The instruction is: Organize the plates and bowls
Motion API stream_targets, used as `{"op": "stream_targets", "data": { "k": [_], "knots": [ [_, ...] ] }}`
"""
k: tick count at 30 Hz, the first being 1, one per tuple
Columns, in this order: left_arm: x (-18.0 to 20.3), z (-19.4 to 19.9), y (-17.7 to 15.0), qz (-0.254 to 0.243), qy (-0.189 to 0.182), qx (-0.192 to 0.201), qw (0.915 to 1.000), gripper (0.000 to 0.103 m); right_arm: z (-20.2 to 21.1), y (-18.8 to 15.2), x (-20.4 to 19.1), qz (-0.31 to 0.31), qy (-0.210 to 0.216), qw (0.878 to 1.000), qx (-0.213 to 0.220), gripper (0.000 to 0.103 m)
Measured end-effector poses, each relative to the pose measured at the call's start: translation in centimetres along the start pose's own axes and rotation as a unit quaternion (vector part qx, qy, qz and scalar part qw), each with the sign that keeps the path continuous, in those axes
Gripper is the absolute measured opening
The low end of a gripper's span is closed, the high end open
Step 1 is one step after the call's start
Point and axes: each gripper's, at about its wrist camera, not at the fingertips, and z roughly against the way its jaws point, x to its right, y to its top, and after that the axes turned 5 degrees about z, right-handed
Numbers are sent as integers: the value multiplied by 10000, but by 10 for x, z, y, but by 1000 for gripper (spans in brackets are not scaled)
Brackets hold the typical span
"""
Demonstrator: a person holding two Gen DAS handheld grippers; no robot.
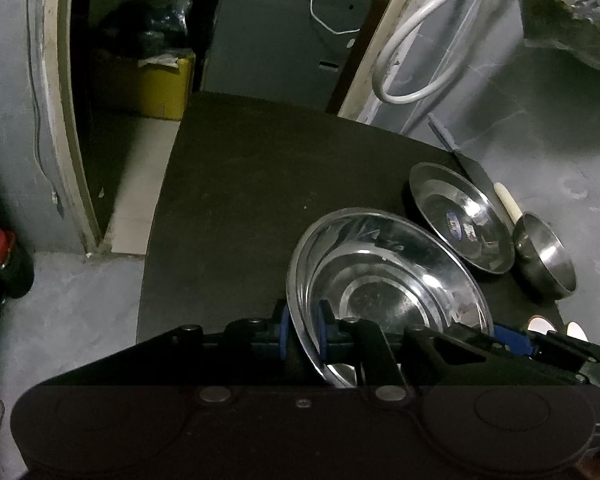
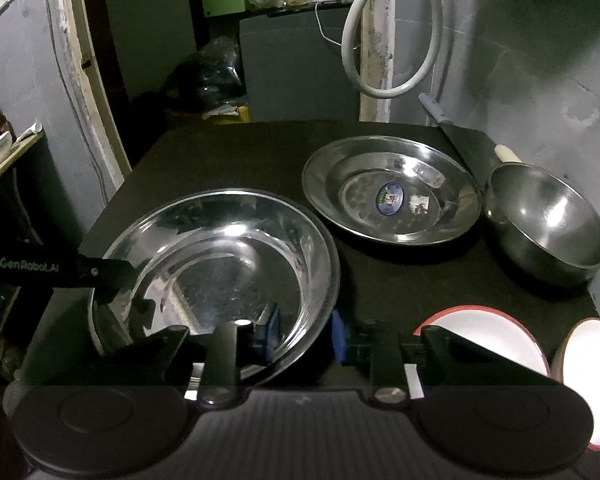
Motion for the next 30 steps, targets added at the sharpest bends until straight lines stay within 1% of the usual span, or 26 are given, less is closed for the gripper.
{"op": "stream_targets", "data": {
  "k": [2, 9, 13, 20, 23, 25, 30],
  "knots": [
    [1, 4, 0, -24, -26, 55, 10000, 15, 3, 1, 2, -20, 3, 10000, 44, 28],
    [10, 24, -7, -149, -116, 264, 9995, 15, 19, -1, 6, -91, 52, 9996, 244, 28],
    [15, 38, -13, -232, -181, 346, 9990, 16, 37, -5, 7, -109, 94, 9991, 391, 28],
    [23, 68, -32, -355, -189, 423, 9983, 17, 67, -15, 8, -24, 215, 9983, 544, 27],
    [25, 81, -42, -443, -148, 434, 9980, 17, 80, -23, 7, 19, 296, 9979, 572, 27],
    [27, 91, -51, -521, -50, 419, 9978, 17, 90, -30, 5, 57, 377, 9976, 570, 27],
    [27, 108, -75, -555, 110, 286, 9980, 18, 111, -49, 2, 49, 562, 9971, 510, 27]
  ]
}}
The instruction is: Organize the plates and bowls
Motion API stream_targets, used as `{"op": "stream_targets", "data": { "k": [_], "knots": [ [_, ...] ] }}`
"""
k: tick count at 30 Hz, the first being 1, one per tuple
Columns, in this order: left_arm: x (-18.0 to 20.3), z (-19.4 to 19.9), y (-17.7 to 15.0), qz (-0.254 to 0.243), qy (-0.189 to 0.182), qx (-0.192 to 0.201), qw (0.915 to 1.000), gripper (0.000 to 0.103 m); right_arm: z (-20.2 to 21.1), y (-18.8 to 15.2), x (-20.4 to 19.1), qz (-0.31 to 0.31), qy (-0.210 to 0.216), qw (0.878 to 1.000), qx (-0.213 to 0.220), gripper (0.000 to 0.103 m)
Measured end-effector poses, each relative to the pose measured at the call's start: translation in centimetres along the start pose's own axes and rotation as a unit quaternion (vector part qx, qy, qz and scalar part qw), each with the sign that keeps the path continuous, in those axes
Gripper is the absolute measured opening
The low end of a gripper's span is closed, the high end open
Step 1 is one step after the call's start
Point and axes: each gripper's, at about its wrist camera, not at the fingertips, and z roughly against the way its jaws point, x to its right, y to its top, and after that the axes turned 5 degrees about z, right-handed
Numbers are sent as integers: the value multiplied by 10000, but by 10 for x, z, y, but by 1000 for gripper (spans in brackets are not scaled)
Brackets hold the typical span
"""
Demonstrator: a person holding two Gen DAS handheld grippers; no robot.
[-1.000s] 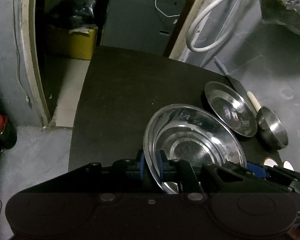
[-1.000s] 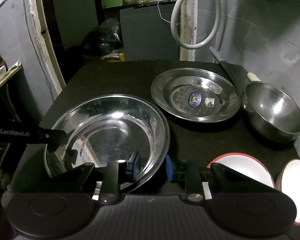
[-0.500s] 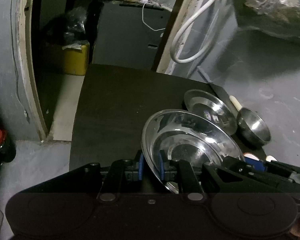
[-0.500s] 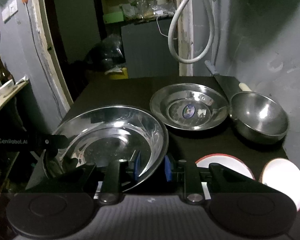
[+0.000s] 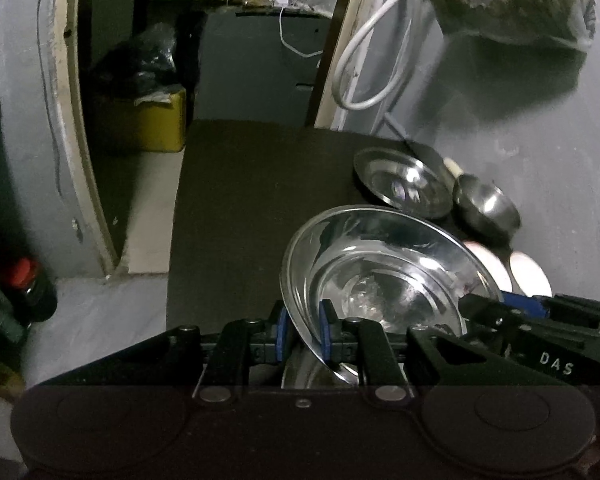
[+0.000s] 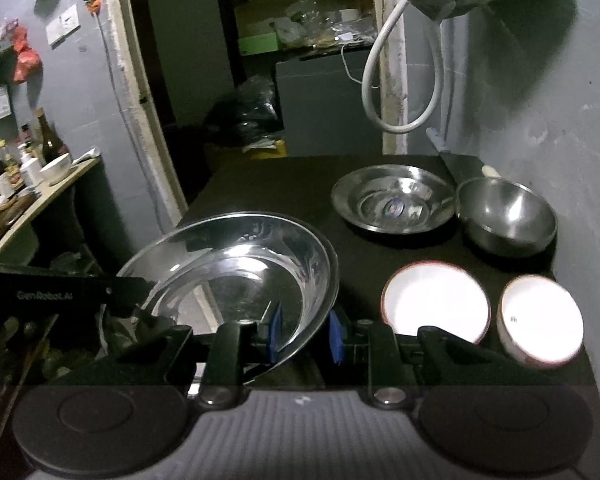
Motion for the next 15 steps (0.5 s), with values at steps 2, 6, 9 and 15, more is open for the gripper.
{"op": "stream_targets", "data": {
  "k": [2, 6, 9, 15],
  "knots": [
    [1, 5, -9, -10, 58, -88, 9999, 19, 6, -7, -1, -25, 53, 10000, -44, 27],
    [5, 11, -24, -95, 169, -234, 9995, 20, 16, -19, -3, -23, 121, 9998, -128, 27],
    [8, 12, -32, -204, 249, -323, 9990, 20, 19, -28, -3, -48, 148, 9997, -204, 27],
    [14, 10, -43, -476, 446, -437, 9969, 20, 22, -41, -4, -52, 176, 9993, -331, 27]
  ]
}}
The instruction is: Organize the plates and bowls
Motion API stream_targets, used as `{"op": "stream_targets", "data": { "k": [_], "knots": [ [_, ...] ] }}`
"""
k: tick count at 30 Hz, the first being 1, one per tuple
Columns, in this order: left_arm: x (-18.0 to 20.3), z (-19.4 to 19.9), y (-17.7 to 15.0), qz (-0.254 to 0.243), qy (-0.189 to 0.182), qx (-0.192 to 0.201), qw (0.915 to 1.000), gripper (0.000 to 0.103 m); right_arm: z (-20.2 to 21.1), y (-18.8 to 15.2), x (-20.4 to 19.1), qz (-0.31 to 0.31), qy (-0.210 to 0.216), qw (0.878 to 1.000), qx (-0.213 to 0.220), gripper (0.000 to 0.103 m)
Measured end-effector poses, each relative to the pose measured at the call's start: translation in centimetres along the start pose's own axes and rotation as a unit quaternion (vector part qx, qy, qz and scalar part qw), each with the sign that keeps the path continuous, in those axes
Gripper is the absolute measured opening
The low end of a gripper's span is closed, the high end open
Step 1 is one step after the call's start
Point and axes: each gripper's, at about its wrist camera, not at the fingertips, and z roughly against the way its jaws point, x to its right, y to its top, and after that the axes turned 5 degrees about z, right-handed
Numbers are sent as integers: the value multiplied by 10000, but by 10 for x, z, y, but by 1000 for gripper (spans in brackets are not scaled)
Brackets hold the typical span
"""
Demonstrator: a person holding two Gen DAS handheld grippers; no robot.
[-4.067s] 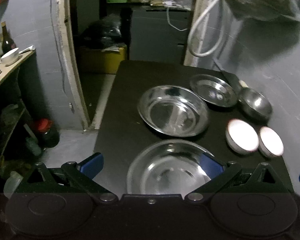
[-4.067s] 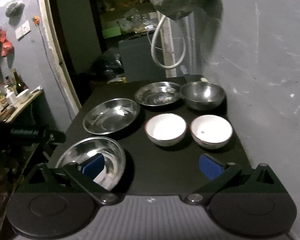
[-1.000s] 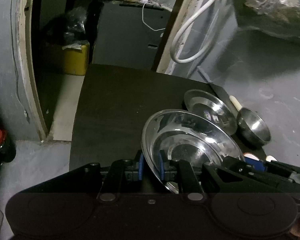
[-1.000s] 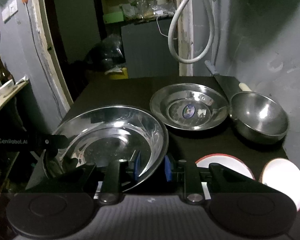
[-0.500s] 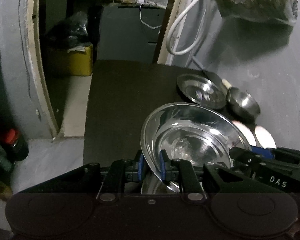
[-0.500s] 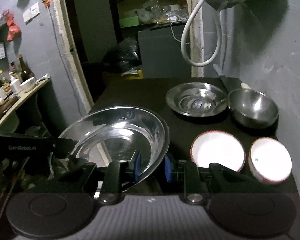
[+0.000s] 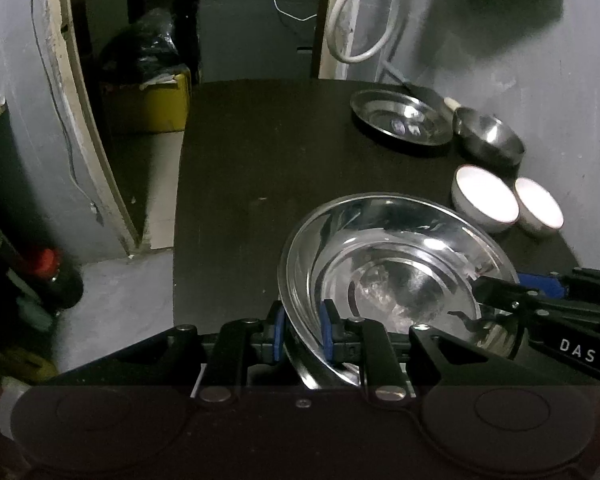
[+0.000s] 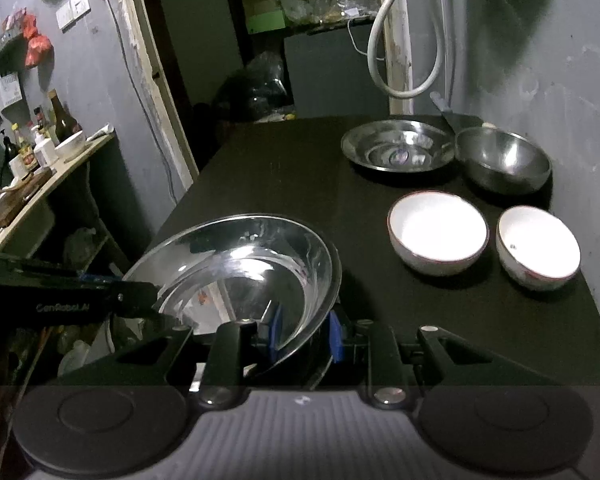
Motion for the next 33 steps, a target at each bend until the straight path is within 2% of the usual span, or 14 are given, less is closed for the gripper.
{"op": "stream_targets", "data": {
  "k": [10, 21, 33],
  "knots": [
    [6, -5, -6, -249, 221, -158, 9993, 20, -1, -6, -4, 197, -4, 9998, -51, 28],
    [9, -12, -7, -269, 296, -268, 9988, 21, -7, -7, -7, 330, -57, 9994, -81, 29],
    [10, -17, -7, -317, 352, -317, 9984, 23, -6, -10, -15, 570, -145, 9982, -70, 37]
  ]
}}
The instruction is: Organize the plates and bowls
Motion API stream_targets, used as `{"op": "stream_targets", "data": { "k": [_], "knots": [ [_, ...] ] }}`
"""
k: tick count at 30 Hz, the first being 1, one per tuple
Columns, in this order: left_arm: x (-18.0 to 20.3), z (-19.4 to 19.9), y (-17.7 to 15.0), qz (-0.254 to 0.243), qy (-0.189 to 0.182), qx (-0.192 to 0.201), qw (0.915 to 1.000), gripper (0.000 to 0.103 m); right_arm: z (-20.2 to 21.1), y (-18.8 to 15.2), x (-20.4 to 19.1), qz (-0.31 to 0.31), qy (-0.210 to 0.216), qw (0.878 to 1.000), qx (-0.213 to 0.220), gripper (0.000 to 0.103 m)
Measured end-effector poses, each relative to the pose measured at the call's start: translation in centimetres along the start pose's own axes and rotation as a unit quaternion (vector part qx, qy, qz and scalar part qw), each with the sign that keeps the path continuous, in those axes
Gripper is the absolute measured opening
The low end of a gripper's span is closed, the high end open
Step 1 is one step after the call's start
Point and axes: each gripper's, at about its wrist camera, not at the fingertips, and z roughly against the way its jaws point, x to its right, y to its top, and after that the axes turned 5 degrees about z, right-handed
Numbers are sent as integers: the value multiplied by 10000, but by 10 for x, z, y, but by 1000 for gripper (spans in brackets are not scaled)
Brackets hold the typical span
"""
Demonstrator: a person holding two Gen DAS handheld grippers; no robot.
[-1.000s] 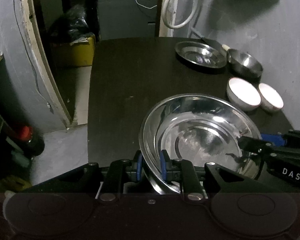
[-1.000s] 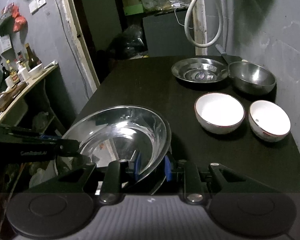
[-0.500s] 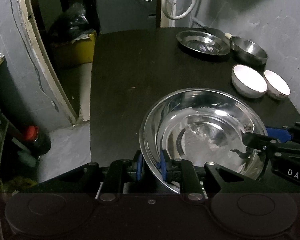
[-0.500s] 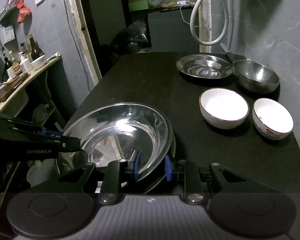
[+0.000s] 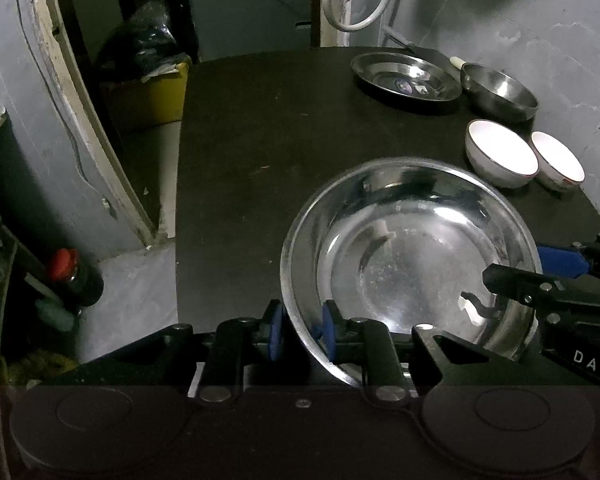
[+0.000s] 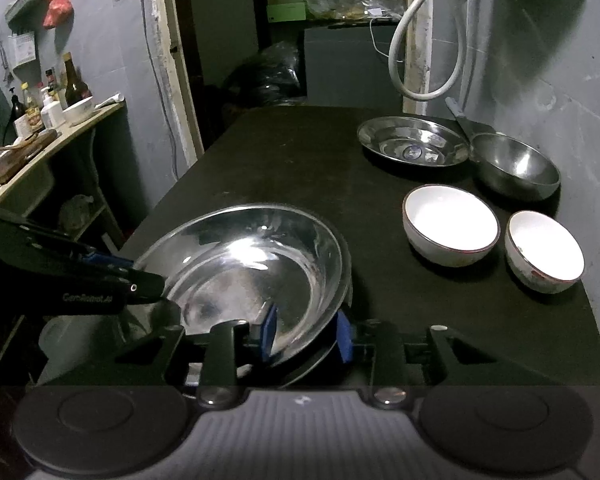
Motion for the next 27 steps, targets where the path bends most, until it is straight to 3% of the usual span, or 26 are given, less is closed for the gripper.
{"op": "stream_targets", "data": {
  "k": [3, 6, 8, 11, 13, 16, 21, 27],
  "knots": [
    [-2, 0, 1, 46, 23, -24, 10000, 35, 0, 0, 1, -16, -11, 10000, 3, 42],
    [-5, 1, 1, 127, 113, 17, 9999, 57, -1, -2, 2, -73, -39, 10000, -53, 48],
    [-8, 4, 2, 187, 160, 108, 9996, 71, -1, -4, 3, -114, -55, 9999, -48, 57],
    [-10, 8, 4, 265, 206, 185, 9993, 85, 1, -5, 5, -200, -109, 9997, -10, 78],
    [-12, 10, 5, 340, 225, 259, 9988, 88, 2, -5, 8, -307, -127, 9994, 10, 92],
    [-15, 12, 9, 468, 197, 381, 9980, 98, 4, -6, 14, -473, -123, 9988, 46, 102],
    [-18, 12, 17, 558, -129, 667, 9961, 102, 8, -8, 21, -615, -342, 9975, 92, 103],
    [-12, 1, 43, 417, -298, 1033, 9933, 102, 22, 7, 32, -170, -764, 9942, 739, 103]
  ]
}}
